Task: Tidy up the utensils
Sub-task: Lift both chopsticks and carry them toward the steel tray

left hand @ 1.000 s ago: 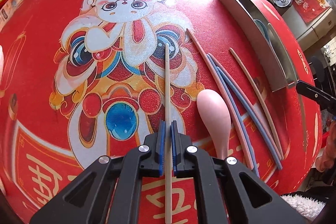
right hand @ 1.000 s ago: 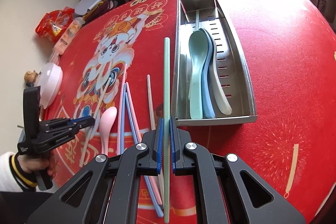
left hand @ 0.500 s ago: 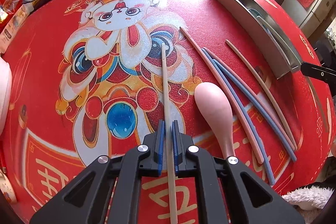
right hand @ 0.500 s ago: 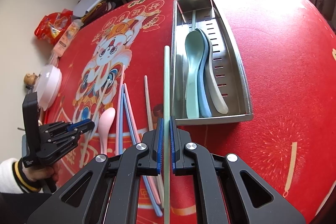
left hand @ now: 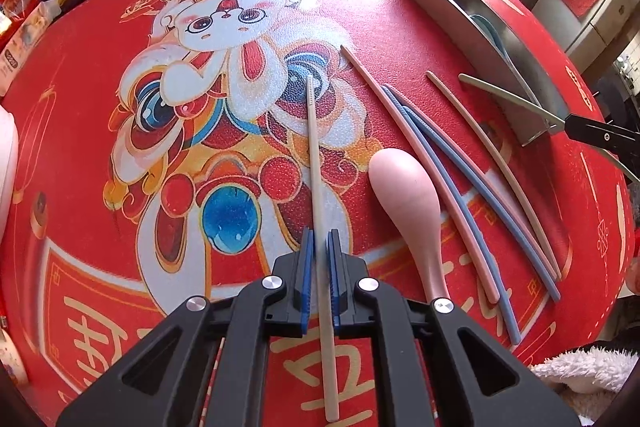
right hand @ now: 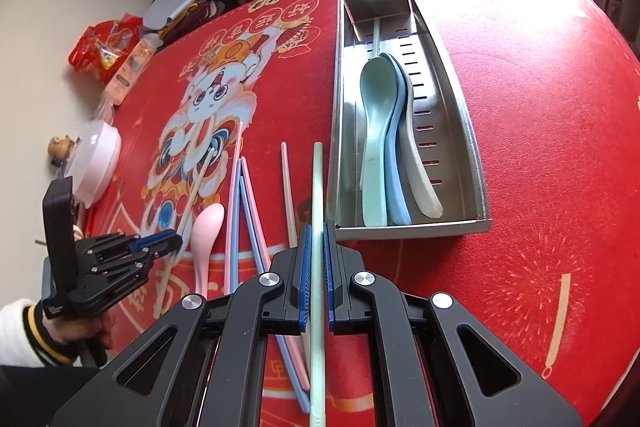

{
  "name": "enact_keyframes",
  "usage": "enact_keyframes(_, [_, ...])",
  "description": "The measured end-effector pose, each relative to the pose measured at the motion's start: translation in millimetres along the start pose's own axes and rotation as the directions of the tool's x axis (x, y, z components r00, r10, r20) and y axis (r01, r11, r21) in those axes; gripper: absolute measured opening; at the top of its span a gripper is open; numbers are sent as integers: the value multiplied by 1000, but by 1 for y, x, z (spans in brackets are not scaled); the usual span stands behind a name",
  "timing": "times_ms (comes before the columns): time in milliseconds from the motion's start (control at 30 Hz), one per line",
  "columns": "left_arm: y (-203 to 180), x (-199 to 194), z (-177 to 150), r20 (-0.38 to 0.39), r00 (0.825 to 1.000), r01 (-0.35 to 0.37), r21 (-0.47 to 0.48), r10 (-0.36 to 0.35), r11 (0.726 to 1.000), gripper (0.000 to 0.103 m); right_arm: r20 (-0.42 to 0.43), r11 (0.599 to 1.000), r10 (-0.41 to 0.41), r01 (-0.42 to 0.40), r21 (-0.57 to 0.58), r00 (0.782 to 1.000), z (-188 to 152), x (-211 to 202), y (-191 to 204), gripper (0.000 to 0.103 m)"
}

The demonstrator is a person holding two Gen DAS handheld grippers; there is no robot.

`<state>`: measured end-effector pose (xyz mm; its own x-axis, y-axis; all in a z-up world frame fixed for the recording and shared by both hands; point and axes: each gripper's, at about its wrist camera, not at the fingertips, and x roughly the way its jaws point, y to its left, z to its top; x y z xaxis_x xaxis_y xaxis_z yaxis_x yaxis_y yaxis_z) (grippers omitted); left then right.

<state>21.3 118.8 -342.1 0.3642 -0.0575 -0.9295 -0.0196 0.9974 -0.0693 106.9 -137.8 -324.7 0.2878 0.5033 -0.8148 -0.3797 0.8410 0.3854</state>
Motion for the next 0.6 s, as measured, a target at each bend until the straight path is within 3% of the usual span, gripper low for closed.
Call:
enact_keyframes(100, [1, 1, 1, -4, 1000, 3, -5, -3, 1000, 6, -2, 1000, 8, -8, -5, 1000, 0, 0, 2, 6])
enact_keyframes(267, [14, -11, 4, 21, 996, 86, -91, -85, 992, 6, 13, 1000, 23, -22, -22, 1000, 1, -4, 7, 6])
enact_keyframes(600, [29, -35, 25, 74, 964, 265, -261, -254, 928, 6, 52, 998, 61, -61, -13, 997, 12, -15, 12, 6])
